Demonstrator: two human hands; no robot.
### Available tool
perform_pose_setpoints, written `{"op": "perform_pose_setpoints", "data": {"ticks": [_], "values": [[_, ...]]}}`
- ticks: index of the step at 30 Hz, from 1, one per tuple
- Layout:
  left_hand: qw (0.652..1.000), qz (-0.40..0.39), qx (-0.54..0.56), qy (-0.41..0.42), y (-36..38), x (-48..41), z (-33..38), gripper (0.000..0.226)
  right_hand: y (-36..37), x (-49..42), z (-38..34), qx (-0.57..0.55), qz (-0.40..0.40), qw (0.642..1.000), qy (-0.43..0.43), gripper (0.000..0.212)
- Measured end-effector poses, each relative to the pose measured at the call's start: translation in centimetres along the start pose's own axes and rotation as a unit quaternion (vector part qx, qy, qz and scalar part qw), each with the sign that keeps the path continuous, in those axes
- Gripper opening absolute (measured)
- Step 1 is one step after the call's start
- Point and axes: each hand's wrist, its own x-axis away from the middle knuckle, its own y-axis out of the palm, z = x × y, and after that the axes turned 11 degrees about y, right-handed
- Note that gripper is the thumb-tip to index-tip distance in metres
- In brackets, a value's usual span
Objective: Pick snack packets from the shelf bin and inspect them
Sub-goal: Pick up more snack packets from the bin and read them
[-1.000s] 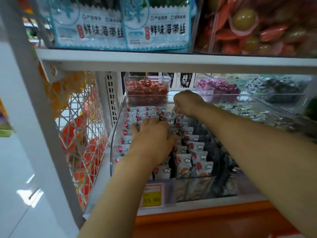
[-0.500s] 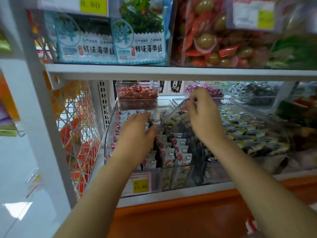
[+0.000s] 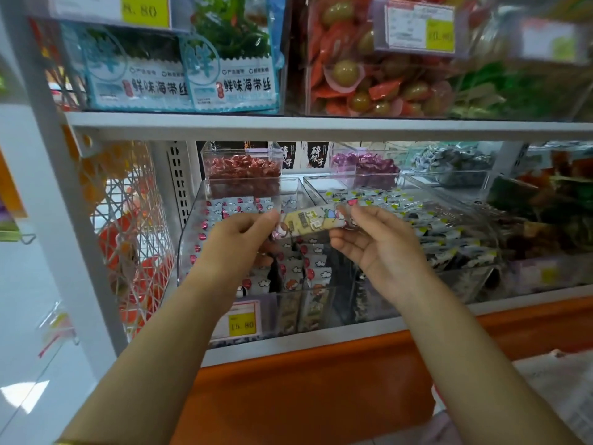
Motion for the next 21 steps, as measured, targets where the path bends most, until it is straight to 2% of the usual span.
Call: {"op": "perform_pose_setpoints", "data": {"ticks": [5, 8, 13, 18, 21], "values": [[0.976, 0.031, 0.211, -0.043, -0.1, 0.0, -0.1, 0.025, -0.4, -0.2, 0.1, -0.037, -0.026, 0.998, 0.043, 0.01], [0.963, 0.041, 0.262, -0.044, 0.0, 0.0, -0.4, 0.033, -0.6, -0.4, 0.4, -0.038, -0.023, 0.998, 0.045, 0.01], [0.984, 0.085, 0.153, 0.015, 0.5, -0.3, -1.1, 0.037, -0.7, -0.9, 0.7, 0.005, -0.024, 0.999, 0.029, 0.011], [0.984, 0.13, 0.005, 0.118, 1.0, -0.5, -1.0, 0.038, -0.5, -0.9, 1.0, 0.139, 0.017, 0.988, -0.065, 0.025], [0.98, 0.121, -0.042, 0.156, 1.0, -0.5, -0.9, 0.04, -0.6, -0.9, 0.8, 0.085, 0.009, 0.995, -0.051, 0.037]]}}
